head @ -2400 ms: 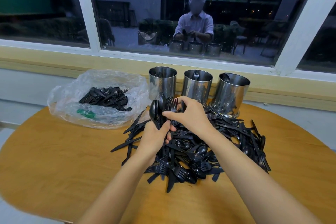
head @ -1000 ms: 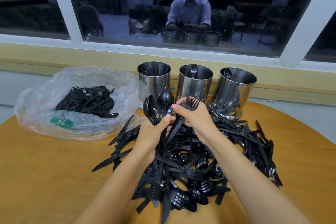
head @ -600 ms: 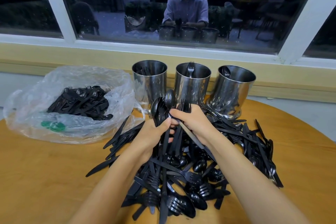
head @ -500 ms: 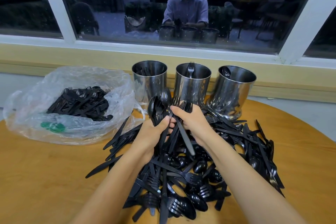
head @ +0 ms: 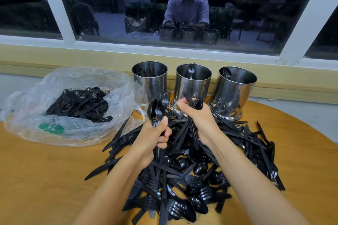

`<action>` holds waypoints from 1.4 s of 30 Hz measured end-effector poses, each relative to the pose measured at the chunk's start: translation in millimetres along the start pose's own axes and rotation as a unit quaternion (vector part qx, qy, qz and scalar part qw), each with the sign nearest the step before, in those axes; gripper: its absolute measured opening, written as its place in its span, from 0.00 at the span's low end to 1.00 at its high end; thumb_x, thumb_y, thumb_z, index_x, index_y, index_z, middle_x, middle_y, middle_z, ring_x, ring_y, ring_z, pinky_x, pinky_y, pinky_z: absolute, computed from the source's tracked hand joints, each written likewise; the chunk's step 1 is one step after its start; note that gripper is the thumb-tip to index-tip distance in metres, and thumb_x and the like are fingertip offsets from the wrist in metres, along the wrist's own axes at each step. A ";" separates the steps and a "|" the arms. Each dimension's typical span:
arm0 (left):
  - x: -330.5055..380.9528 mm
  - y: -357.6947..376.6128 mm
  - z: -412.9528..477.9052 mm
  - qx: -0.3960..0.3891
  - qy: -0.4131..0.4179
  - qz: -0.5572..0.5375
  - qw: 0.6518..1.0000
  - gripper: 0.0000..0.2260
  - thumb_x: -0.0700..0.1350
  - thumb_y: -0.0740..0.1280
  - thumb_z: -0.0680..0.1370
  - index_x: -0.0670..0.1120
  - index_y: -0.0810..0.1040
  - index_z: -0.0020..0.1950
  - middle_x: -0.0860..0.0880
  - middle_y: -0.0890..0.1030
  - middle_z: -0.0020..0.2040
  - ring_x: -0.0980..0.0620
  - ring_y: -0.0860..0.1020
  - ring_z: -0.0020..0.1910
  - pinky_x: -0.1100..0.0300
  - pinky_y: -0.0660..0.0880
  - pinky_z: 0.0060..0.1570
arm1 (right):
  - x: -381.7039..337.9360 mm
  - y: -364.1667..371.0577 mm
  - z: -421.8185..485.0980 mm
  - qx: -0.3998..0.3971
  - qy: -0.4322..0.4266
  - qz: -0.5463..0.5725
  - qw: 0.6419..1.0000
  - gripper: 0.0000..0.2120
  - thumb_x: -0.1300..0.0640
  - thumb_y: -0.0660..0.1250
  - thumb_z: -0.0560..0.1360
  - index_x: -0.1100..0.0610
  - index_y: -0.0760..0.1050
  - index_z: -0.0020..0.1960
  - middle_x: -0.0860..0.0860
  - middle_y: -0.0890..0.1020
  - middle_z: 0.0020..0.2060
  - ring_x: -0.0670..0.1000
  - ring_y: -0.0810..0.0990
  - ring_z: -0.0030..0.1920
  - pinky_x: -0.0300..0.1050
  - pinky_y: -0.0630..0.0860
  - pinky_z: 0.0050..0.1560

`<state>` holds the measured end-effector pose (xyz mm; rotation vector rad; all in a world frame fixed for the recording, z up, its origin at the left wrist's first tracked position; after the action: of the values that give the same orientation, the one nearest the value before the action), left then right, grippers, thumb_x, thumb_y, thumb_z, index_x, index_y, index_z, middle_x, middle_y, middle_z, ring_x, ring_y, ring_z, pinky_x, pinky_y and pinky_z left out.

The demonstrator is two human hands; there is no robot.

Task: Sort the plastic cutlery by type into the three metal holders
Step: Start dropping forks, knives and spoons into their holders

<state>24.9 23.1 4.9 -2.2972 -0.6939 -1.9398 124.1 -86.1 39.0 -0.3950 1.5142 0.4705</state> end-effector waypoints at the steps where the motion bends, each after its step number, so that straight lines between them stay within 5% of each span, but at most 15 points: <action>1: -0.5 1.8 -0.6 -0.007 0.000 0.004 1.000 0.11 0.49 0.62 0.83 0.41 0.68 0.53 0.51 0.71 0.30 0.57 0.60 0.26 0.67 0.60 0.23 | 0.9 1.5 -0.8 -0.011 0.013 0.002 1.000 0.05 0.53 0.72 0.75 0.55 0.79 0.46 0.44 0.83 0.43 0.41 0.80 0.46 0.36 0.71 0.50; 4: 1.4 7.9 -3.1 -0.029 0.009 0.003 1.000 0.10 0.48 0.61 0.82 0.42 0.73 0.47 0.50 0.72 0.31 0.57 0.62 0.26 0.67 0.60 0.24 | 2.8 6.6 -3.1 -0.065 0.050 -0.026 0.996 0.09 0.48 0.70 0.75 0.51 0.78 0.40 0.42 0.80 0.37 0.42 0.78 0.41 0.35 0.70 0.46; 6: 4.2 10.5 -6.0 -0.056 0.007 -0.007 0.998 0.09 0.47 0.61 0.83 0.45 0.79 0.48 0.50 0.71 0.31 0.57 0.62 0.26 0.67 0.60 0.24 | 3.1 10.7 -4.8 -0.112 0.052 -0.054 0.991 0.20 0.47 0.68 0.77 0.53 0.67 0.30 0.46 0.71 0.31 0.43 0.73 0.34 0.37 0.69 0.46; 9: 6.8 13.0 -11.9 -0.111 -0.029 -0.035 0.993 0.10 0.47 0.61 0.82 0.43 0.75 0.47 0.50 0.69 0.30 0.57 0.62 0.26 0.68 0.60 0.24 | 1.1 16.0 -9.2 -0.157 0.049 -0.059 0.985 0.23 0.49 0.67 0.78 0.55 0.63 0.28 0.49 0.71 0.29 0.44 0.73 0.34 0.41 0.70 0.49; 15: 8.5 12.5 -17.4 -0.151 -0.028 -0.047 0.987 0.11 0.50 0.63 0.78 0.42 0.76 0.49 0.50 0.69 0.32 0.57 0.63 0.27 0.67 0.66 0.26 | 0.9 16.9 -11.6 -0.140 0.041 -0.014 0.989 0.22 0.50 0.70 0.75 0.56 0.65 0.29 0.53 0.71 0.29 0.52 0.74 0.35 0.42 0.73 0.44; 21: 10.3 11.9 -20.8 -0.203 -0.047 -0.082 0.975 0.10 0.49 0.65 0.77 0.43 0.77 0.51 0.51 0.67 0.31 0.59 0.63 0.25 0.68 0.63 0.23 | -4.0 20.8 -17.5 -0.106 0.030 0.023 0.994 0.22 0.56 0.66 0.78 0.57 0.65 0.28 0.52 0.71 0.26 0.48 0.70 0.28 0.39 0.70 0.35; 26: 12.4 11.7 -16.3 -0.167 -0.031 -0.073 0.983 0.16 0.48 0.64 0.77 0.41 0.78 0.60 0.52 0.68 0.32 0.60 0.62 0.26 0.69 0.62 0.24 | -13.0 14.8 -13.1 0.040 -0.058 -0.020 0.997 0.20 0.63 0.68 0.74 0.54 0.63 0.28 0.47 0.66 0.24 0.47 0.64 0.28 0.40 0.64 0.33; 34: 7.9 0.7 -15.9 -0.123 -0.035 0.000 0.992 0.18 0.49 0.66 0.77 0.41 0.78 0.62 0.53 0.65 0.30 0.59 0.59 0.26 0.68 0.57 0.24 | -28.3 -15.0 -5.4 0.187 -0.082 0.006 0.979 0.15 0.57 0.71 0.75 0.59 0.71 0.34 0.53 0.71 0.30 0.49 0.69 0.34 0.41 0.69 0.40; 38: 2.2 -14.2 -11.5 -0.026 -0.016 -0.007 1.000 0.17 0.51 0.68 0.76 0.39 0.80 0.57 0.54 0.60 0.26 0.59 0.58 0.23 0.67 0.56 0.21 | -33.4 -35.1 -1.5 0.226 -0.075 0.034 0.971 0.18 0.55 0.71 0.75 0.72 0.76 0.49 0.65 0.81 0.43 0.60 0.79 0.44 0.39 0.72 0.43; 40: 2.6 -22.8 -7.4 0.029 0.009 -0.060 0.998 0.16 0.50 0.65 0.78 0.38 0.79 0.57 0.53 0.61 0.25 0.58 0.59 0.22 0.67 0.58 0.21 | -33.3 -39.5 -1.5 0.213 -0.057 0.023 0.975 0.18 0.55 0.71 0.75 0.71 0.76 0.53 0.65 0.81 0.51 0.60 0.78 0.53 0.35 0.71 0.43; 42: 7.1 -24.1 -5.1 0.055 0.041 -0.069 0.995 0.16 0.50 0.62 0.80 0.38 0.79 0.58 0.52 0.69 0.26 0.59 0.60 0.23 0.68 0.59 0.22 | -31.6 -34.4 -1.5 0.154 -0.028 0.003 0.988 0.13 0.55 0.72 0.75 0.66 0.79 0.48 0.60 0.83 0.46 0.55 0.81 0.51 0.34 0.72 0.42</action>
<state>12.1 45.3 6.8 -2.1450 -0.9483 -1.9852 140.9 -117.7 69.1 -0.1333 1.5041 0.2437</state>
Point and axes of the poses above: each hand's wrist, its own z-axis towards the middle knuckle, its own y-axis out of the palm, x = y × z, the point moved 5 cm from there along z, towards the middle knuckle
